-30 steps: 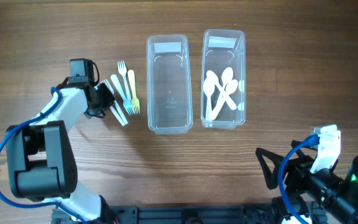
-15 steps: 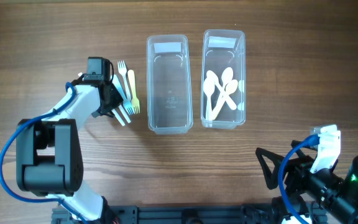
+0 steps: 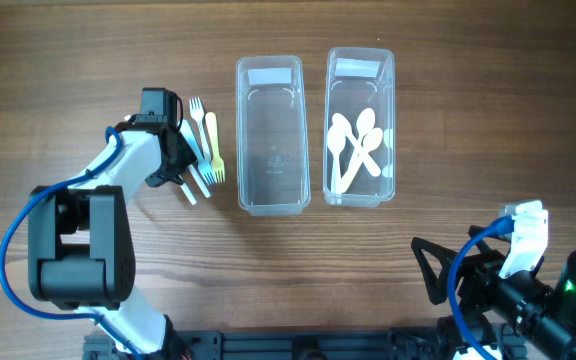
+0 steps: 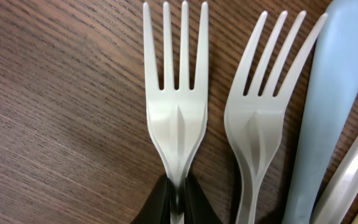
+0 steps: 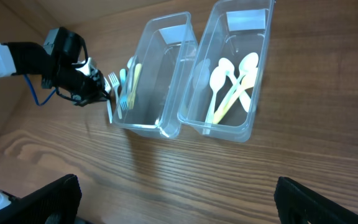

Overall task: Pack container
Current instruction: 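Carry the white fork right and drop it into the left container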

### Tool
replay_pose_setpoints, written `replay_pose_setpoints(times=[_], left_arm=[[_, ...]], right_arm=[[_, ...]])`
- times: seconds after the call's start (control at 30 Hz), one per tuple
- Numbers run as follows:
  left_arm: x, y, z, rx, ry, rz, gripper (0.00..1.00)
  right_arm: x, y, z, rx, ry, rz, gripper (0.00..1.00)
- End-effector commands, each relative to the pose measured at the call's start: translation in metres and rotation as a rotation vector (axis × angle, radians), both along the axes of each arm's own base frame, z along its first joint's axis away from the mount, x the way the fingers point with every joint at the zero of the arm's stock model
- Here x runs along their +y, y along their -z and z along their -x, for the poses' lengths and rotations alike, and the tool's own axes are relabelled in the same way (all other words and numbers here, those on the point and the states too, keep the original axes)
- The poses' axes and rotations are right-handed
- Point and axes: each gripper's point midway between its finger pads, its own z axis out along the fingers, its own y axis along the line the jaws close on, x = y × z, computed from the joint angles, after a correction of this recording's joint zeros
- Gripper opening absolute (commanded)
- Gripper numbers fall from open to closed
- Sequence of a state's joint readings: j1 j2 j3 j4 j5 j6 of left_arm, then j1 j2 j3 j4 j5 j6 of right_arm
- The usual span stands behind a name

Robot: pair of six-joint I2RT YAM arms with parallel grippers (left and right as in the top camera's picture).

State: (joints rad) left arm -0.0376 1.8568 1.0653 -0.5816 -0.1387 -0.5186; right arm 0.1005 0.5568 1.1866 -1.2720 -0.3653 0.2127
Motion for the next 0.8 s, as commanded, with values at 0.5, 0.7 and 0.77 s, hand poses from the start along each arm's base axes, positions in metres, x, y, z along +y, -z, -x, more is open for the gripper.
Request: replay_pose_setpoints(times=[0.5,0.7,0.77], left_arm=[[-0.167,-0.244,0.007,-0.636,0.498,0.214,0.04],[-0.246,-0.230,-0.001,-0.583,0.683,0.118,0.04],[-0.249,-0.200,-0.008,-0.513,0.643,0.113,0.04]], right_arm=[[-0.001,-0.001,0.001,-0.001,0.012,-0.004,1.00],[-0.001,-0.001,0.001,-0.001,0.012,-0.004,1.00],[-0.001,-0.001,0.001,-0.001,0.012,-0.004,1.00]])
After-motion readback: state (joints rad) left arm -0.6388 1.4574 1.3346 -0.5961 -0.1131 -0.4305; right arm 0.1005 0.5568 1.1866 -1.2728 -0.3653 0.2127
